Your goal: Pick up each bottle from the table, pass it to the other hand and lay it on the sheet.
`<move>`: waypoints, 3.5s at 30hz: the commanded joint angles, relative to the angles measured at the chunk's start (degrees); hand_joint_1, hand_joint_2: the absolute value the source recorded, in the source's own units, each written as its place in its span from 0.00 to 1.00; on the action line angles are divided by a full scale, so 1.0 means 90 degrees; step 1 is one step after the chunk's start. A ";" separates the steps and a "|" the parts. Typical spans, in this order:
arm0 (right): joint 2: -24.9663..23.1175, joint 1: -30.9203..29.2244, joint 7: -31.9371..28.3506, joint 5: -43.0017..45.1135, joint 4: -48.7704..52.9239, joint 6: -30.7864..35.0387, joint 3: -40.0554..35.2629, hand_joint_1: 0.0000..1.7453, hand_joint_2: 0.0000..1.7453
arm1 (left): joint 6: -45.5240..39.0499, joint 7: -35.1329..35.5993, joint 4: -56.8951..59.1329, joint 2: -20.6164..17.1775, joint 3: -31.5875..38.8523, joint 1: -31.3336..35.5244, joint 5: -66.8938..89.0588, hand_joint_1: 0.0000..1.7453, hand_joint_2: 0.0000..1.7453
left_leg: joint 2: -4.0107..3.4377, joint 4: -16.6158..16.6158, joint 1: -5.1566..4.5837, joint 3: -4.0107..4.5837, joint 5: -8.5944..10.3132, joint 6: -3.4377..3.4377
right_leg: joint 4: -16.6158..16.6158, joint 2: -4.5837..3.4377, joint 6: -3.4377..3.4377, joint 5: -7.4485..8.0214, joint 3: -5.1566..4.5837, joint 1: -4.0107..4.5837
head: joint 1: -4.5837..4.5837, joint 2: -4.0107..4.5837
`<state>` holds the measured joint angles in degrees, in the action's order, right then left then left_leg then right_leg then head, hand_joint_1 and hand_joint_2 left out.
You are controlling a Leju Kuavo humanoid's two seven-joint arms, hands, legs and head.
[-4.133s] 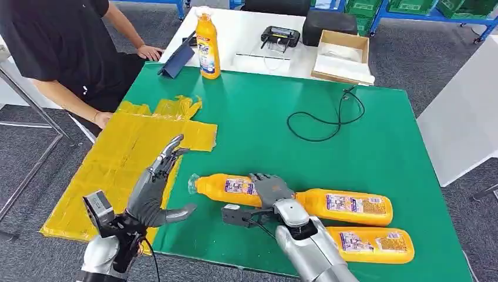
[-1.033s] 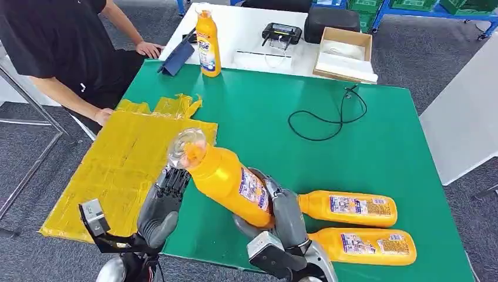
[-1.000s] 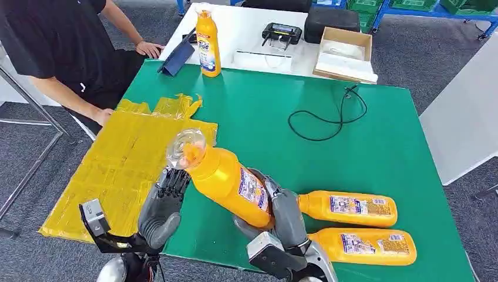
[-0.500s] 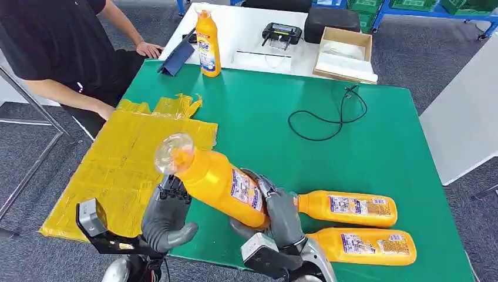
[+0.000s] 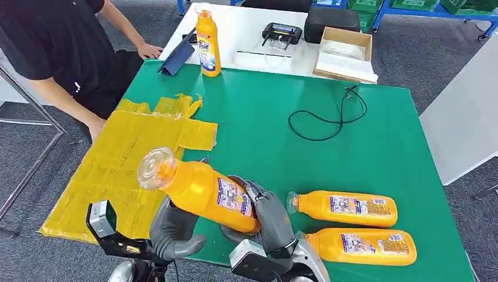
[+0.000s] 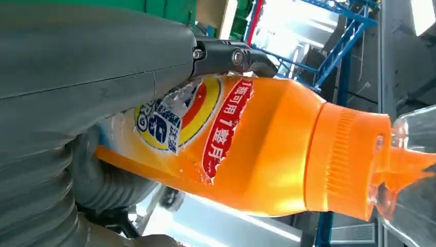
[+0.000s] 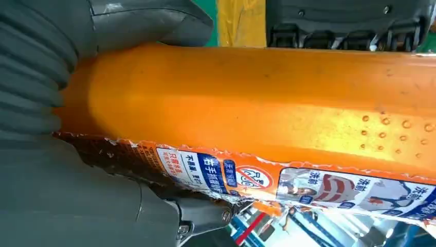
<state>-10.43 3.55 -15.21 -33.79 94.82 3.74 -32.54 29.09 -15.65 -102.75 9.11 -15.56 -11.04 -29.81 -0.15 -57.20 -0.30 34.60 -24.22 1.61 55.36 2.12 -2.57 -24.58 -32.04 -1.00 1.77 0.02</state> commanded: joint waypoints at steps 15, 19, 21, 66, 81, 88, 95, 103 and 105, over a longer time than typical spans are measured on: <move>0.0417 -0.0340 -0.0049 -0.0429 -0.1322 -0.0265 -0.1143 1.00 1.00 | -0.0219 -0.0249 0.0626 -0.0186 -0.0212 0.0301 0.0755 0.00 1.00 | 0.0000 0.0007 0.0006 -0.0015 -0.0001 -0.0011 | -0.0010 -0.0013 0.0011 0.0000 0.0016 0.0004 | 0.0000 0.0000; 0.0491 -0.0267 0.0024 -0.0453 -0.1138 -0.0263 -0.1150 1.00 1.00 | -0.0295 -0.0213 0.0508 -0.0186 -0.0207 0.0287 0.0870 1.00 1.00 | 0.0007 0.0005 0.0005 -0.0021 -0.0004 -0.0014 | -0.0009 -0.0012 0.0014 -0.0007 0.0023 0.0003 | 0.0000 0.0000; 0.0500 -0.0267 0.0061 -0.0435 -0.1104 -0.0272 -0.1116 1.00 1.00 | -0.0269 -0.0217 0.0513 -0.0199 -0.0205 0.0311 0.0878 1.00 1.00 | 0.0005 0.0004 0.0007 -0.0015 -0.0003 -0.0012 | -0.0009 -0.0010 0.0012 -0.0004 0.0018 0.0005 | -0.0002 0.0000; 0.0469 0.0389 0.0169 0.0111 0.1724 -0.0185 0.0586 0.00 1.00 | -0.4199 -0.0921 0.1668 -0.0864 0.1039 0.2393 0.9680 1.00 1.00 | 0.0023 0.0012 -0.0001 -0.0016 0.0014 -0.0014 | -0.0004 0.0000 0.0015 0.0001 0.0013 -0.0002 | 0.0000 0.0000; 0.1614 0.0455 0.0378 0.0314 0.1842 -0.0244 0.0462 0.00 1.00 | -0.4476 0.0318 0.5849 -0.1819 0.0208 0.3395 1.2378 1.00 1.00 | 0.0014 0.0013 -0.0005 -0.0017 0.0015 -0.0008 | -0.0009 0.0002 0.0005 0.0003 0.0012 -0.0006 | -0.0002 0.0000; 0.1987 0.0132 0.0456 -0.0677 0.1813 0.0074 0.0611 0.00 1.00 | -0.3799 0.0198 0.6574 -0.2281 -0.0160 0.3338 1.2260 1.00 1.00 | -0.0003 0.0014 -0.0002 -0.0034 0.0008 -0.0015 | -0.0009 -0.0022 0.0011 0.0000 0.0032 -0.0004 | -0.0002 0.0000; 0.2298 0.0223 0.0561 -0.0929 0.1635 -0.0168 0.0582 0.00 1.00 | -0.3678 0.0014 0.6422 -0.2278 -0.0127 0.3176 1.1610 0.00 1.00 | -0.0024 0.0025 -0.0002 -0.0095 -0.0004 -0.0038 | -0.0009 -0.0062 0.0031 0.0003 0.0088 -0.0002 | -0.0002 0.0000; 0.2744 0.0425 0.0561 -0.0762 0.1389 -0.0292 0.0989 0.00 1.00 | -0.3401 -0.0815 0.5503 -0.2597 0.0205 0.2862 1.0190 0.00 1.00 | -0.0019 0.0024 0.0005 -0.0136 -0.0004 -0.0034 | -0.0008 -0.0045 0.0031 -0.0006 0.0122 0.0004 | -0.0002 0.0000; 0.2744 0.0425 0.0561 -0.0762 0.1389 -0.0292 0.0989 0.00 1.00 | -0.3401 -0.0815 0.5503 -0.2597 0.0205 0.2862 1.0190 0.00 1.00 | -0.0026 0.0022 0.0006 -0.0137 -0.0009 -0.0036 | -0.0007 -0.0056 0.0032 -0.0006 0.0126 0.0005 | 0.0000 0.0000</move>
<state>11.72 7.07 -10.19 -40.89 111.21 1.55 -25.72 -3.85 -21.16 -52.22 -11.67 -14.34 20.00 65.63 -0.05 -57.13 -0.27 33.41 -24.26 1.41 55.45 2.13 -2.41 -24.71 -30.85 -0.98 1.77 0.02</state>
